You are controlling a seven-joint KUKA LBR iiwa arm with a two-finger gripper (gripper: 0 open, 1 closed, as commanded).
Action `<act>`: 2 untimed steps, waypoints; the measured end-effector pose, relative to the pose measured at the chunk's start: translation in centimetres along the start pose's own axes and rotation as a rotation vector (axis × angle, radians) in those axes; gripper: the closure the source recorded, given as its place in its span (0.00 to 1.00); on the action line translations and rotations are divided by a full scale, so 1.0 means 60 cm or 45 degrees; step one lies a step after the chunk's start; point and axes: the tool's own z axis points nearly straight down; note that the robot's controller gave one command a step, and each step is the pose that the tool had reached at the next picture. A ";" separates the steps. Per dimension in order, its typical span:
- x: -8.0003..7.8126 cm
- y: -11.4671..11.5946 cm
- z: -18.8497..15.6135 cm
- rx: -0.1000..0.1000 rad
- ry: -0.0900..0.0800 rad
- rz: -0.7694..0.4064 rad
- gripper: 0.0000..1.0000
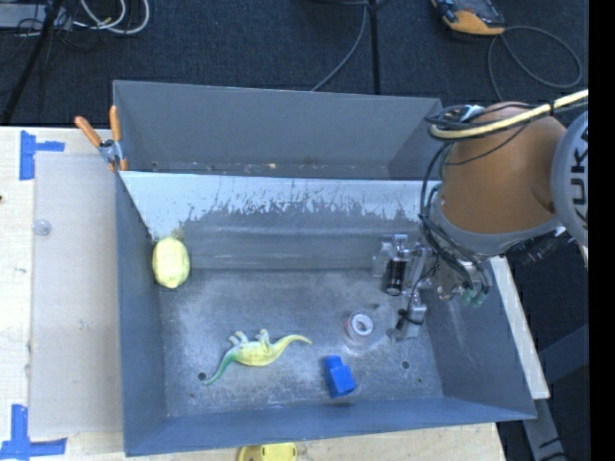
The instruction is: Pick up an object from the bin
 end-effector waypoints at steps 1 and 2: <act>-0.002 0.000 -0.008 0.000 -0.010 -0.001 0.00; -0.021 -0.010 0.075 0.001 -0.013 -0.109 0.00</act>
Offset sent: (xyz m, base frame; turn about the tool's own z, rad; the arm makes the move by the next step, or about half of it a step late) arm 0.0301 -0.0196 -0.1550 -0.2476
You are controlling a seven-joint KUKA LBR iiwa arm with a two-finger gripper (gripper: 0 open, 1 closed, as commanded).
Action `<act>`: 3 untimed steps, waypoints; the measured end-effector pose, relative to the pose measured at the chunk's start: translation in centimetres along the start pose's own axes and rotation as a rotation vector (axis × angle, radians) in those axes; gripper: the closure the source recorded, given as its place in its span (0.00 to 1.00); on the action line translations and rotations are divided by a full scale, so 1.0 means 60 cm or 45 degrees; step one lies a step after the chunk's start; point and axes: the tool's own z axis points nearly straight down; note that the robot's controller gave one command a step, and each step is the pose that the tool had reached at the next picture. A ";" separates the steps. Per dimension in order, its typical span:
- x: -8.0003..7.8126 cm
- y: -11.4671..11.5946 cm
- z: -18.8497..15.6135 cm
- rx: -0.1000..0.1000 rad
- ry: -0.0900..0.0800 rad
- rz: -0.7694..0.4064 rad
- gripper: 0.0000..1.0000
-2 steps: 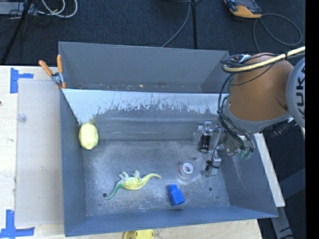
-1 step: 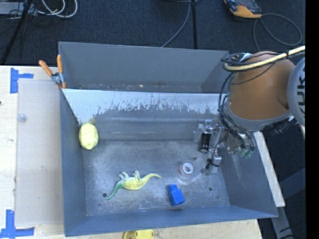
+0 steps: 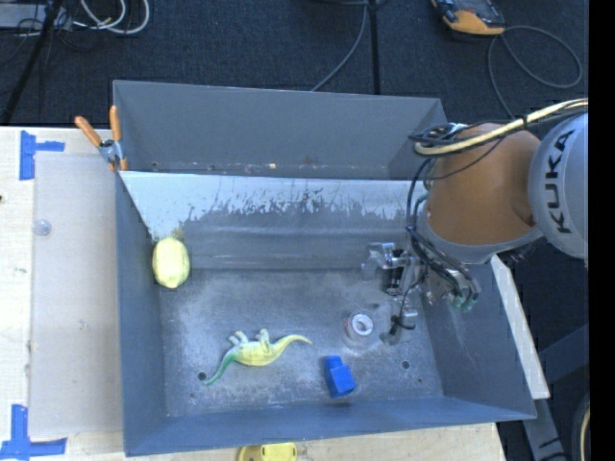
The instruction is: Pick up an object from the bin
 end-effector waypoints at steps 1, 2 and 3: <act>-0.027 -0.009 0.039 -0.002 0.007 -0.317 0.00; -0.038 -0.024 0.054 -0.002 0.003 -0.193 0.00; -0.045 -0.024 0.142 -0.002 0.004 -0.249 0.00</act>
Offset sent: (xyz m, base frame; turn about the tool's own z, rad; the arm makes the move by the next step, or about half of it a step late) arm 0.0259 -0.0163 -0.0382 -0.0729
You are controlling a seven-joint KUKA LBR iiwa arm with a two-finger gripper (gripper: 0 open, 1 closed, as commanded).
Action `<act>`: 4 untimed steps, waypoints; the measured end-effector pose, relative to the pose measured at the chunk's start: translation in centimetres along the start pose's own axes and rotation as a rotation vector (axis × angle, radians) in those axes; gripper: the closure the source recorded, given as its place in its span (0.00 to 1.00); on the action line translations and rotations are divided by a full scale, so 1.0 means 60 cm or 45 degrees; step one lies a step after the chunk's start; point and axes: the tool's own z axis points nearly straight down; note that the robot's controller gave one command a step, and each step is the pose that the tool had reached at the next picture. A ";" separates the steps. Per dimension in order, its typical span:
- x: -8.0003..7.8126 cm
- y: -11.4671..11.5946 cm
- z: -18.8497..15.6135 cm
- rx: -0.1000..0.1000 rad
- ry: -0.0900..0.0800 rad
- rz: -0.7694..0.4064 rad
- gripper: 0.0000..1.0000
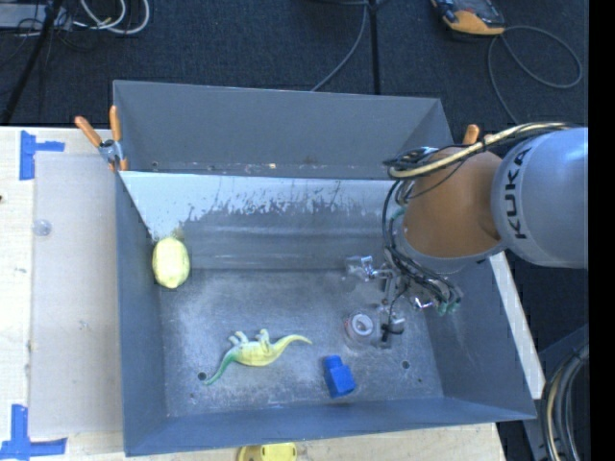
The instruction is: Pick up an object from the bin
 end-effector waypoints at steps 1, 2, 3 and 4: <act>-0.004 -0.003 0.038 -0.005 0.013 -0.069 1.00; -0.004 -0.003 0.038 -0.005 0.013 -0.069 1.00; -0.004 -0.003 0.037 -0.005 0.014 -0.069 1.00; -0.005 -0.003 0.031 -0.004 0.012 -0.069 1.00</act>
Offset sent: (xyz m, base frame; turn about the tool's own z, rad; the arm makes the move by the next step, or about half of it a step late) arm 0.0000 0.0000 0.0000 0.0000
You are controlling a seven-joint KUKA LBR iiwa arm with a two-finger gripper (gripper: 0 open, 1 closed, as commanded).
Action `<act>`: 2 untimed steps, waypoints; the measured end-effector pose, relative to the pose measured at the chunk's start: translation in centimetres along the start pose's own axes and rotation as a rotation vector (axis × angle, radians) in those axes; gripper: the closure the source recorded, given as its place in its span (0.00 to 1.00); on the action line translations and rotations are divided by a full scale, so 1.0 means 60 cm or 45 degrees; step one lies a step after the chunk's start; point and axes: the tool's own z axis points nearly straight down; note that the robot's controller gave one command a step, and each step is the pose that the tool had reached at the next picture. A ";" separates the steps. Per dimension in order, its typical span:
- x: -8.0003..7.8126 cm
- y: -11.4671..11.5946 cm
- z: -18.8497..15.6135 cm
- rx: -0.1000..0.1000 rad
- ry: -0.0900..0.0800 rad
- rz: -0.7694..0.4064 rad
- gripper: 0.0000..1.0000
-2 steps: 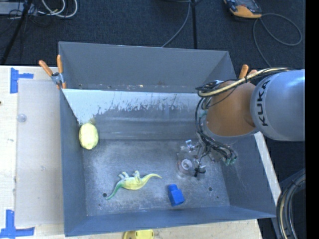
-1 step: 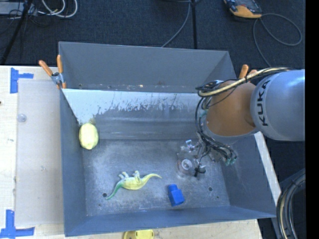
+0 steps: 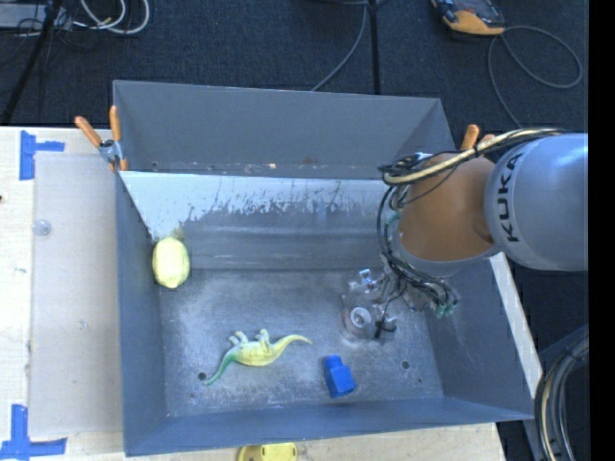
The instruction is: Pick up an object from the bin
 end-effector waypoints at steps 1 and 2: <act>-0.001 0.000 -0.014 0.001 -0.005 0.000 1.00; 0.001 0.002 -0.037 -0.002 0.002 0.001 1.00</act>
Offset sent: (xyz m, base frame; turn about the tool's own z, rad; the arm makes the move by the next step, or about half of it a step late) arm 0.0001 -0.0001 0.1060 0.0000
